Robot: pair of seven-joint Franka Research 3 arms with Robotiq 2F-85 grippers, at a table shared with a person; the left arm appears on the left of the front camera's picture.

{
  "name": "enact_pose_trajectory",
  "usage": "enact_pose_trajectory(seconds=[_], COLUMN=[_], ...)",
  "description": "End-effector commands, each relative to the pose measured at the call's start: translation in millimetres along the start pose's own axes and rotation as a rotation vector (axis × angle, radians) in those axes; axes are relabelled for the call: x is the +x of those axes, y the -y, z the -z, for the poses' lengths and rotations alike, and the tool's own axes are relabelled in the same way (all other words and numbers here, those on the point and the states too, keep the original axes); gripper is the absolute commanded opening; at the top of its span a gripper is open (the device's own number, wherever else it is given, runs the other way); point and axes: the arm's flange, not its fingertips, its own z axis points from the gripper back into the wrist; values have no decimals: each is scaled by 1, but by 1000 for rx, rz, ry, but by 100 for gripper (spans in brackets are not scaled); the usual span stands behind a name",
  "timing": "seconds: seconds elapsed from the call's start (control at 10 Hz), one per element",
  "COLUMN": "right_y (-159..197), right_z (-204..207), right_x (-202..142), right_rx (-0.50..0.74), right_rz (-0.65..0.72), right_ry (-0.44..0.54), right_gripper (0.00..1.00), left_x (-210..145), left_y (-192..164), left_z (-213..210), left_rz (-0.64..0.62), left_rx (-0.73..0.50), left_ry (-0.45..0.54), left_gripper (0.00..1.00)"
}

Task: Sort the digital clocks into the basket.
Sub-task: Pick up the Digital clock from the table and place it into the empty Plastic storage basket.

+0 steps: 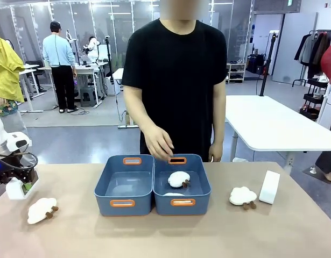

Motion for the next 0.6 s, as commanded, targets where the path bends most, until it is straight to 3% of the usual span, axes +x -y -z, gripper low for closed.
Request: enact_pose_trajectory(seconds=[0.0,0.2,0.3,0.4,0.5], right_y=[-2,-2,-2,-2,-2], right_z=[0,0,0,0,0], right_x=[0,0,0,0,0], right_rx=[6,6,6,6,6], right_rz=[-2,-2,-2,-2,-2], right_ry=[0,0,0,0,0], right_gripper=[100,100,100,100,100], left_x=[4,4,0,-8,-18], left_y=[1,1,0,5,14], left_z=[-2,-2,0,-32,-78], left_rz=[-8,-8,0,83,66], left_rx=[6,6,0,-47,-46], left_ry=[21,21,0,1,3], left_gripper=[0,0,51,51,51])
